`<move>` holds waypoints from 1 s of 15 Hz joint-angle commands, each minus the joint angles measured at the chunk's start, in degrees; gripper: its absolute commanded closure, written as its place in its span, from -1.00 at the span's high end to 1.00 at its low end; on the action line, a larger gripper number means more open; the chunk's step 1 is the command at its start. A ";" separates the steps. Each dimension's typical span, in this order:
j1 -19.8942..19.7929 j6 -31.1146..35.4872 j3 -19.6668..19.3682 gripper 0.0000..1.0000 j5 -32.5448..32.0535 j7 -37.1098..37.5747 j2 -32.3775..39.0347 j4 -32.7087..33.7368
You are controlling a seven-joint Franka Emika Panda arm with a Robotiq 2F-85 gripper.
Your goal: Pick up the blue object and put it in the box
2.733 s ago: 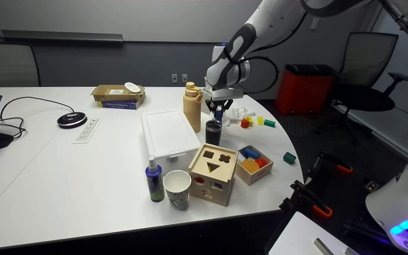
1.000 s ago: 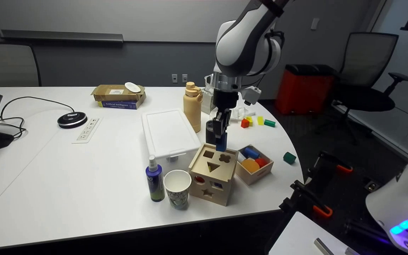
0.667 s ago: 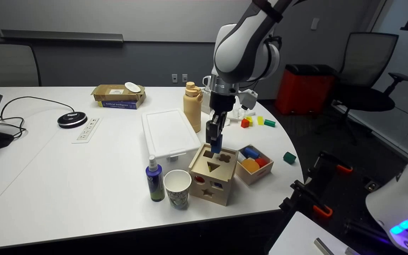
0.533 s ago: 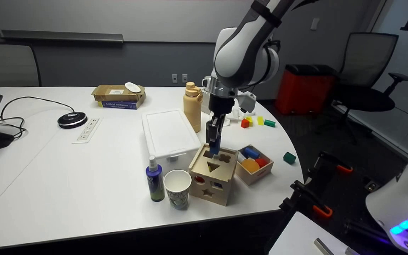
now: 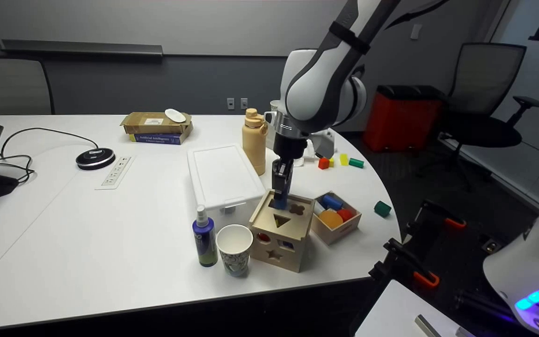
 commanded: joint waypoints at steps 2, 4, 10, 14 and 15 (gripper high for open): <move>-0.95 1.60 1.49 -0.81 -1.89 0.76 0.61 0.37; -0.87 2.06 1.62 -0.81 -2.43 0.79 0.83 0.39; -0.45 4.69 0.84 -0.81 -5.27 1.78 2.38 1.29; -0.31 5.09 0.37 -0.81 -6.81 2.27 2.44 1.15; -0.25 5.04 0.22 -0.81 -7.22 2.39 2.34 1.06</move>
